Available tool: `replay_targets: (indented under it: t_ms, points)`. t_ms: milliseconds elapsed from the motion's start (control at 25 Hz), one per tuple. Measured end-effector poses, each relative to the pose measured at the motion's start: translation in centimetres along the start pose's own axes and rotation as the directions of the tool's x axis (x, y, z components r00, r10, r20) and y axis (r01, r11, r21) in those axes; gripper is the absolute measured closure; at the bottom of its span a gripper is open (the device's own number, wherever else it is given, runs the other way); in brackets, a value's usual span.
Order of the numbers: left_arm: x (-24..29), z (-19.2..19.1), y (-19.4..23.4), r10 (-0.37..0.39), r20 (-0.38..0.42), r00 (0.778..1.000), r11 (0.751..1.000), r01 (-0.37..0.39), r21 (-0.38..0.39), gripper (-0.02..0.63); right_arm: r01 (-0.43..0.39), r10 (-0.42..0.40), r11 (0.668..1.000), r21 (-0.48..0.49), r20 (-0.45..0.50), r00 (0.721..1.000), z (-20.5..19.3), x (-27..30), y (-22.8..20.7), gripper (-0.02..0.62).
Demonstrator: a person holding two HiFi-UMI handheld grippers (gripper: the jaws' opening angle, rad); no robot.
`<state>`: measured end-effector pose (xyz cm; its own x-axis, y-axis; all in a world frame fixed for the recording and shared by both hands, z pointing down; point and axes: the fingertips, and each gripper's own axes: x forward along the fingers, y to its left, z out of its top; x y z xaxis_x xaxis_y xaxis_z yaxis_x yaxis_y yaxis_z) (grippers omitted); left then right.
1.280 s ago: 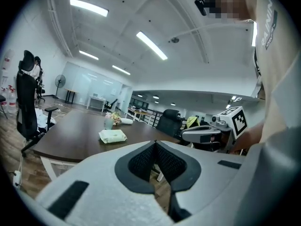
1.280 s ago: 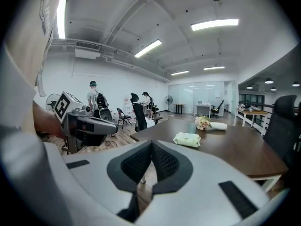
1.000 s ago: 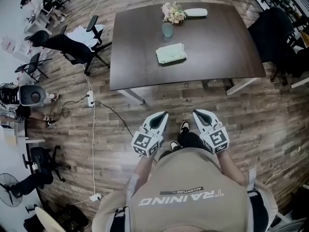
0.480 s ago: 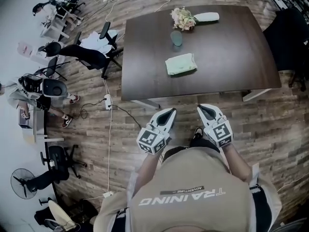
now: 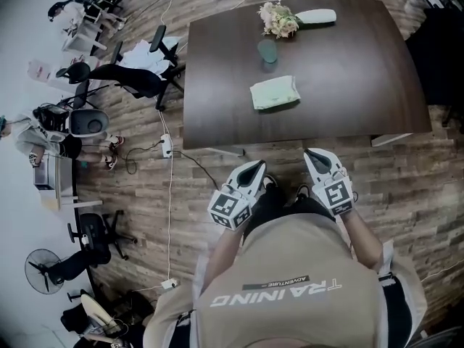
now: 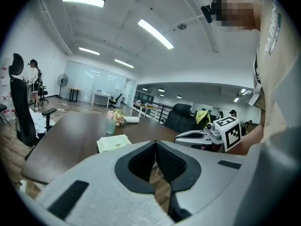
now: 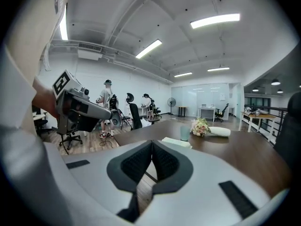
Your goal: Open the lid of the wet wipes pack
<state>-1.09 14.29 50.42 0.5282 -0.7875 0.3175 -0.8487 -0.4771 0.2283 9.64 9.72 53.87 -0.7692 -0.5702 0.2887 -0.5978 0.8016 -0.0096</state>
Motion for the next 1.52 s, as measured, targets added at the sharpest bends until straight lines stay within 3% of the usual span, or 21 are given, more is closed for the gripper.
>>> replay_targets:
  t_ms: [280, 560, 760, 920, 1200, 1520]
  points:
    - [2.5, 0.5, 2.8, -0.027, 0.014, 1.0, 1.0, 0.028, -0.013, 0.597, 0.063, -0.064, 0.998, -0.022, -0.014, 0.998, 0.3, 1.6, -1.2, 0.581]
    - [5.1, 4.9, 7.1, -0.069, 0.066, 0.995, 0.998, 0.068, 0.013, 0.597, 0.123, -0.124, 0.992, -0.028, -0.016, 0.992, 3.2, 5.5, -3.5, 0.581]
    - [5.0, 6.0, 10.6, -0.088, 0.053, 0.995, 0.996, 0.086, 0.037, 0.597, 0.17, -0.173, 0.974, -0.148, -0.006, 0.985, 6.0, 9.6, -5.5, 0.581]
    - [5.2, 5.6, 13.9, -0.122, 0.021, 0.992, 0.992, 0.121, 0.036, 0.597, 0.242, -0.242, 0.965, -0.102, 0.013, 0.97, 8.1, 12.0, -7.1, 0.581]
    - [6.4, 5.1, 17.9, -0.2, -0.008, 0.98, 0.979, 0.2, 0.028, 0.597, 0.32, -0.325, 0.943, -0.088, -0.041, 0.945, 7.3, 14.7, -7.5, 0.581]
    - [10.3, 6.5, 18.8, -0.222, -0.025, 0.975, 0.974, 0.222, 0.03, 0.597, 0.306, -0.312, 0.949, -0.076, -0.072, 0.948, 7.0, 16.2, -10.3, 0.581]
